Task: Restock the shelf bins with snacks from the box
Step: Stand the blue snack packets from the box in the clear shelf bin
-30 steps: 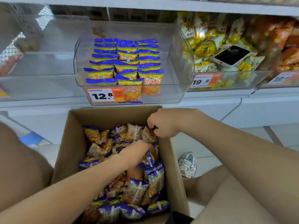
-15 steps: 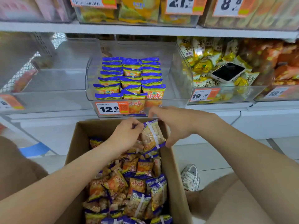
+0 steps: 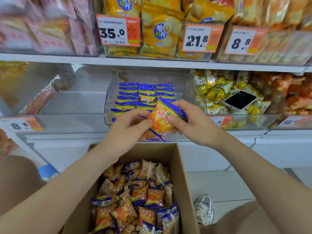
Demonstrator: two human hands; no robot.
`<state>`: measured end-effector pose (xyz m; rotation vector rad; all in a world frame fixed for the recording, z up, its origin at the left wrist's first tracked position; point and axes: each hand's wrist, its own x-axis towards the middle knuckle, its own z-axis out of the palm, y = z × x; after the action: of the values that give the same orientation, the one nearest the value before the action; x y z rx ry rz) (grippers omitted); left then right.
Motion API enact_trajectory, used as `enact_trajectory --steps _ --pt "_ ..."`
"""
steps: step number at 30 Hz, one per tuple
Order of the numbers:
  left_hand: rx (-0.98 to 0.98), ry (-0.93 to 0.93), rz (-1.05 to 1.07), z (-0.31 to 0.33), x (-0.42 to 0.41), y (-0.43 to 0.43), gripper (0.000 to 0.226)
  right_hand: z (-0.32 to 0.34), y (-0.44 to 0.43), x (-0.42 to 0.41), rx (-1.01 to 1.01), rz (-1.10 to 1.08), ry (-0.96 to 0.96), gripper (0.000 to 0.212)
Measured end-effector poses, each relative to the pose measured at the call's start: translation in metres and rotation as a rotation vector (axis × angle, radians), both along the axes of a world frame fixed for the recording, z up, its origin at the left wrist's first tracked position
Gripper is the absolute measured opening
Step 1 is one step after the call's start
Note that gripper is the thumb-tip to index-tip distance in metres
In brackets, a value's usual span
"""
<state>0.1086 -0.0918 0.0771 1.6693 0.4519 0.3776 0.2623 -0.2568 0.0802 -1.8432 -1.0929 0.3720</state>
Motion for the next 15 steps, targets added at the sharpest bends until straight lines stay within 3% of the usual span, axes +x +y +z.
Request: enact_trajectory --steps 5,8,11,15 --pt "0.351 -0.076 -0.001 -0.009 0.008 0.011 0.023 0.002 0.006 0.008 0.070 -0.031 0.126 0.024" --pt "0.757 -0.012 0.015 -0.016 0.012 0.021 0.034 0.002 0.004 0.025 0.131 -0.230 -0.167 0.032" --pt "1.003 0.087 -0.070 -0.024 0.013 0.026 0.037 0.000 -0.001 0.041 -0.085 -0.295 -0.552 0.031" --pt "1.140 0.245 -0.187 -0.031 0.012 0.020 0.052 -0.010 0.005 0.040 -0.481 -0.141 -0.513 0.030"
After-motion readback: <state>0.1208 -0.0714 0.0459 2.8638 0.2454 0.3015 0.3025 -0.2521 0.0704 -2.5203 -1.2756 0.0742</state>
